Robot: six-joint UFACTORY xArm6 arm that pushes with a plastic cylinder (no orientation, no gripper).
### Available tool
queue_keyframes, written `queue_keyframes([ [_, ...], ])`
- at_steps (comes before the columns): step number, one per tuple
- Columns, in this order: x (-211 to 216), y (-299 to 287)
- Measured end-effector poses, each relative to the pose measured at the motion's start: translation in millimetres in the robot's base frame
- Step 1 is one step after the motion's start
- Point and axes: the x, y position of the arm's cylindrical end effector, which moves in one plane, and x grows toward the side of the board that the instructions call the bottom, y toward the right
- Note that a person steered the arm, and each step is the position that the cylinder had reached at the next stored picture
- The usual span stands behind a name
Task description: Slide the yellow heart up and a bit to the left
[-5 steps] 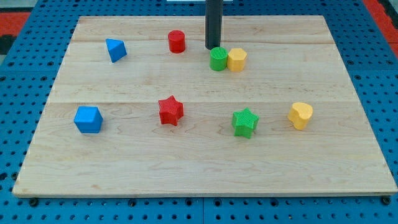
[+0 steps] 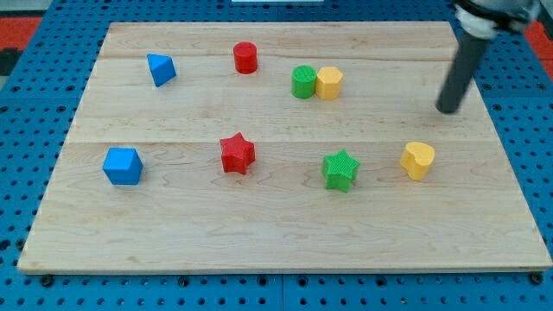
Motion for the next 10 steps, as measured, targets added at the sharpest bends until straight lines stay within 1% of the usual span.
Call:
queue_keyframes([
  [1,62,2],
  [2,101,-2],
  [3,110,-35],
  [4,93,-68],
  [6,-3,-59],
  [8,-14,-50],
  [9,-34,-55],
  [10,-33,-57],
])
